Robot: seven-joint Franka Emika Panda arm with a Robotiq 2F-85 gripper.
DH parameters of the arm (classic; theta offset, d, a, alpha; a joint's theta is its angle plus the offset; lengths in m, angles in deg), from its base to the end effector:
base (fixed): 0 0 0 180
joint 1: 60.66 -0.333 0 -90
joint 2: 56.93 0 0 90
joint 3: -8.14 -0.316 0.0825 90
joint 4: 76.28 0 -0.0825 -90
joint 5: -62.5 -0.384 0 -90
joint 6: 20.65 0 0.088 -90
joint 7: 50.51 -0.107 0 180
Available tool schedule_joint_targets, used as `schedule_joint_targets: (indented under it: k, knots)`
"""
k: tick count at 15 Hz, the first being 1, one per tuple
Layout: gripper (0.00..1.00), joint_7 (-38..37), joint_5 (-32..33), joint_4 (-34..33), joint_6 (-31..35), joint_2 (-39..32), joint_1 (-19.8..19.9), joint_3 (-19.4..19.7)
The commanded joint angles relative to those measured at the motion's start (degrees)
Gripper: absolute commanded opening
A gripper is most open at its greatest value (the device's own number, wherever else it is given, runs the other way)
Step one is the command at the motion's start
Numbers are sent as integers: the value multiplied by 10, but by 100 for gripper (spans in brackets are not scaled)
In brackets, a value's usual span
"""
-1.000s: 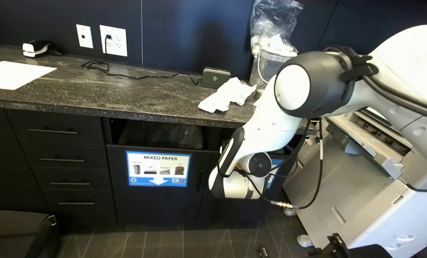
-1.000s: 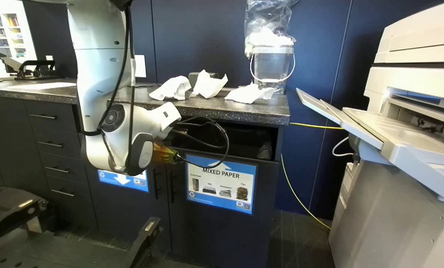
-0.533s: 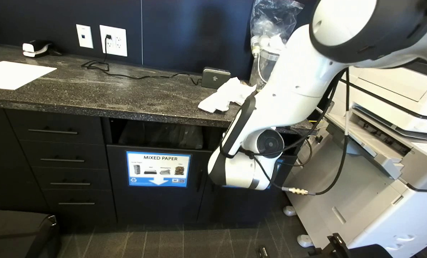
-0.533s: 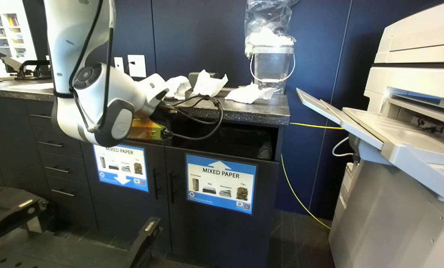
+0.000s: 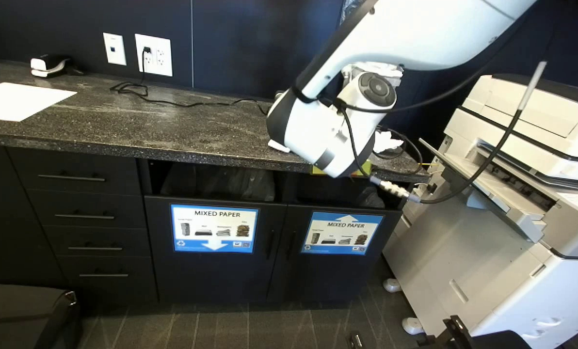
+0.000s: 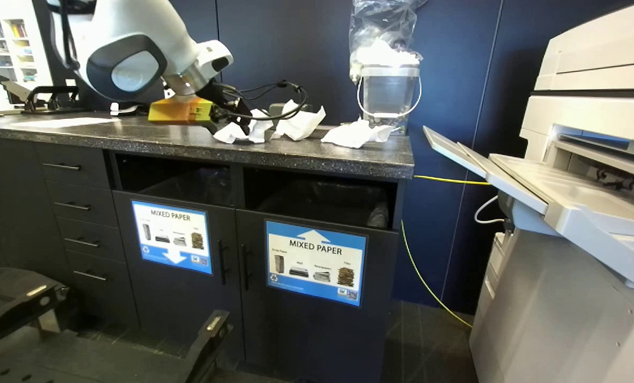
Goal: Pick up two pieces of paper from the countertop and put them in the right bin.
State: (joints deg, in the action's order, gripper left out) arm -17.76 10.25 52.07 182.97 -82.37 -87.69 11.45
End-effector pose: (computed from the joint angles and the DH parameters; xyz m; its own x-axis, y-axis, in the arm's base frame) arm 0.5424 0.1329 0.2547 0.7069 0.0299 0.7067 -0.0147 -0.9983 0.0570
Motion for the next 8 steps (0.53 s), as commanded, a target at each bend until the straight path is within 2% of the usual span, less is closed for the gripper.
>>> schedule_joint_targets:
  k: [1, 5, 6, 8]
  knots:
    - [100, 93, -102, -31, -119, 17, -88, 90]
    - [100, 15, -86, -91, -182, -35, -151, 155]
    - [100, -10, -91, -114, -169, -53, -159, 154]
    - [100, -57, -87, -152, -168, -84, -191, 184]
